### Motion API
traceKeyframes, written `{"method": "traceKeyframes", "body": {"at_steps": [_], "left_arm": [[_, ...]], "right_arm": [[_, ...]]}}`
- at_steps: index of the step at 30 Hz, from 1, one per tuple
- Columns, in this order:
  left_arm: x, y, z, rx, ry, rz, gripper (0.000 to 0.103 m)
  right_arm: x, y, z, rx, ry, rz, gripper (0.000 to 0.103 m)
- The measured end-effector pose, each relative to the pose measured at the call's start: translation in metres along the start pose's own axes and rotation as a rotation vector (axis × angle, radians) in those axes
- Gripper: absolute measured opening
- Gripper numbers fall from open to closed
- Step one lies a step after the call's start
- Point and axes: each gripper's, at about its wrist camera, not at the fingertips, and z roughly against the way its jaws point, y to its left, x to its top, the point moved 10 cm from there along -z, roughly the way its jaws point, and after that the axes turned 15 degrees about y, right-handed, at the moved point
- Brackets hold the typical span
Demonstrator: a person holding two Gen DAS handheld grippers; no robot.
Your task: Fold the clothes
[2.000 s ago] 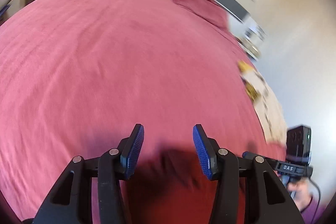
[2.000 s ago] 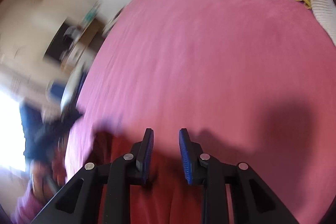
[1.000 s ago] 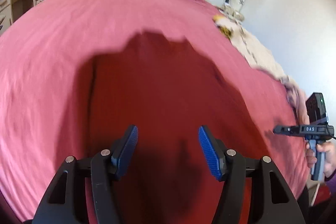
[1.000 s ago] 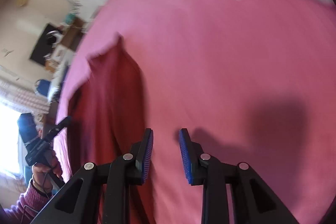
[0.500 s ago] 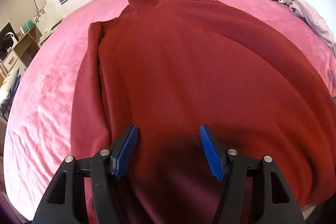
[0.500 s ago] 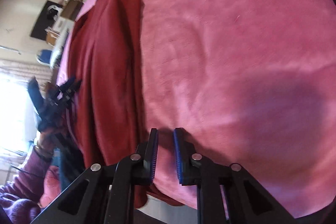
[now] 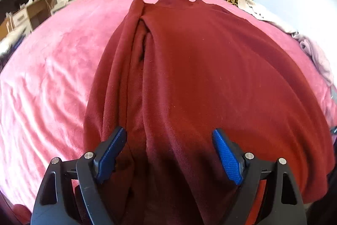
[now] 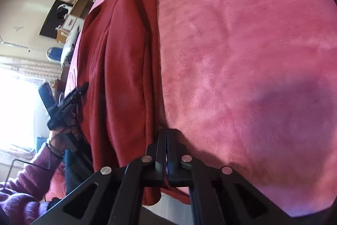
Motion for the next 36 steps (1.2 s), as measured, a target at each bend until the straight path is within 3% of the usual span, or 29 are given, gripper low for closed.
{"method": "traceKeyframes", "body": {"at_steps": [2,7,10,11,16,20,24,25,26,32,36], "left_arm": [[0.002,-0.003,-0.001,0.032,0.002,-0.020,0.088],[0.005,-0.003,0.000,-0.015,0.003,0.024,0.088],[0.005,-0.012,0.017,-0.101,-0.005,0.071,0.088],[0.008,-0.017,0.024,-0.138,-0.024,0.083,0.088],[0.030,-0.053,0.058,-0.262,-0.144,0.077,0.088],[0.032,-0.078,0.046,-0.261,-0.105,0.028,0.088],[0.028,-0.085,0.025,-0.234,-0.048,0.038,0.088],[0.025,-0.084,0.020,-0.221,-0.036,0.041,0.088],[0.021,-0.082,0.017,-0.204,-0.026,0.041,0.088],[-0.002,-0.084,0.008,-0.098,-0.001,-0.074,0.088],[-0.001,-0.086,0.002,-0.089,-0.004,-0.089,0.089]], "right_arm": [[0.003,-0.008,0.020,-0.039,-0.056,-0.025,0.000],[0.034,-0.037,0.115,-0.148,-0.236,-0.068,0.000],[0.025,-0.019,0.103,-0.153,-0.118,0.032,0.012],[0.011,-0.010,0.086,-0.161,-0.041,0.076,0.024],[-0.062,0.020,-0.014,-0.276,0.296,0.311,0.025],[-0.075,0.020,-0.058,-0.275,0.401,0.316,0.025],[-0.054,0.021,-0.077,-0.198,0.370,0.230,0.025],[-0.051,0.025,-0.080,-0.154,0.365,0.214,0.021],[-0.048,0.028,-0.080,-0.134,0.360,0.204,0.005],[-0.040,0.041,-0.022,-0.247,0.287,0.234,0.002],[-0.003,0.023,0.070,-0.459,0.153,0.237,0.001]]}}
